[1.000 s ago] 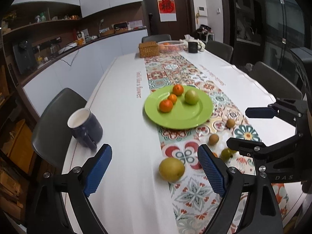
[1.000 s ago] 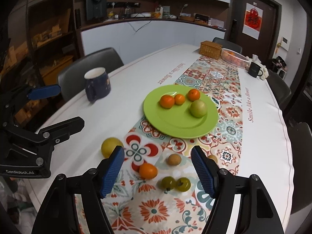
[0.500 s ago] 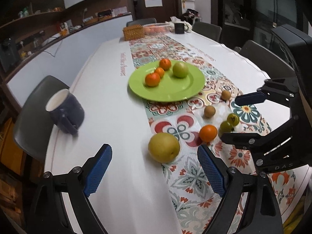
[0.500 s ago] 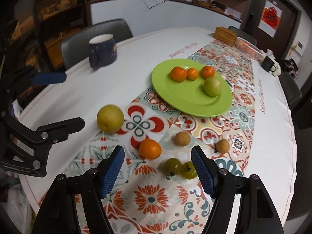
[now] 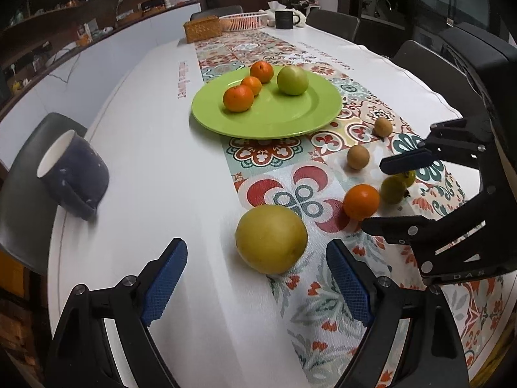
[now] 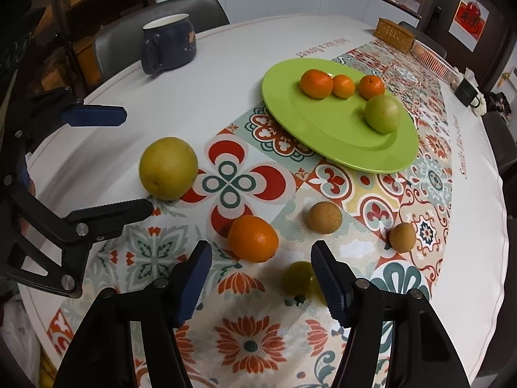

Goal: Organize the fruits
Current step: 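Grasp the yellow pomelo with the left tool while the right tool grasps an orange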

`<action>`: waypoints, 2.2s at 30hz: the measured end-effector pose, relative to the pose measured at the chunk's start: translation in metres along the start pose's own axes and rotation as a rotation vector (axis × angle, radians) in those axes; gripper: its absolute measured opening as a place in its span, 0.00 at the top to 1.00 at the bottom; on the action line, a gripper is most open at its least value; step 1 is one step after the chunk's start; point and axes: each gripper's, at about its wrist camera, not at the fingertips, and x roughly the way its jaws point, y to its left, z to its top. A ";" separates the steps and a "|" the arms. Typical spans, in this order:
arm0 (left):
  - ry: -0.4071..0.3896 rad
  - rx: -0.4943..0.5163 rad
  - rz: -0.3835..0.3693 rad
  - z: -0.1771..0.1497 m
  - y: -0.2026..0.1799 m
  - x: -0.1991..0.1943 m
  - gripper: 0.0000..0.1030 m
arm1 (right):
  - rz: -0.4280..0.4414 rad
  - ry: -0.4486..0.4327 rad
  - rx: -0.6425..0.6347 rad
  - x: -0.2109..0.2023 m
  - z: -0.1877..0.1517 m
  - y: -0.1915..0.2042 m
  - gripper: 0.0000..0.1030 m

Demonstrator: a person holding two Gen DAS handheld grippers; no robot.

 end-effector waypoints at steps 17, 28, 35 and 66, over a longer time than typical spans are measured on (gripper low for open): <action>0.036 -0.077 -0.062 0.006 0.001 0.022 0.49 | 0.074 0.008 0.067 0.016 0.005 -0.003 0.64; 0.032 -0.096 -0.063 0.005 -0.001 0.016 0.50 | 0.072 -0.030 0.107 0.008 0.002 -0.006 0.65; -0.003 -0.104 -0.039 0.006 -0.004 -0.002 0.50 | 0.066 -0.067 0.130 -0.004 0.000 -0.009 0.65; -0.192 -0.103 0.005 0.101 0.001 -0.044 0.50 | -0.013 -0.310 0.242 -0.069 0.053 -0.079 0.65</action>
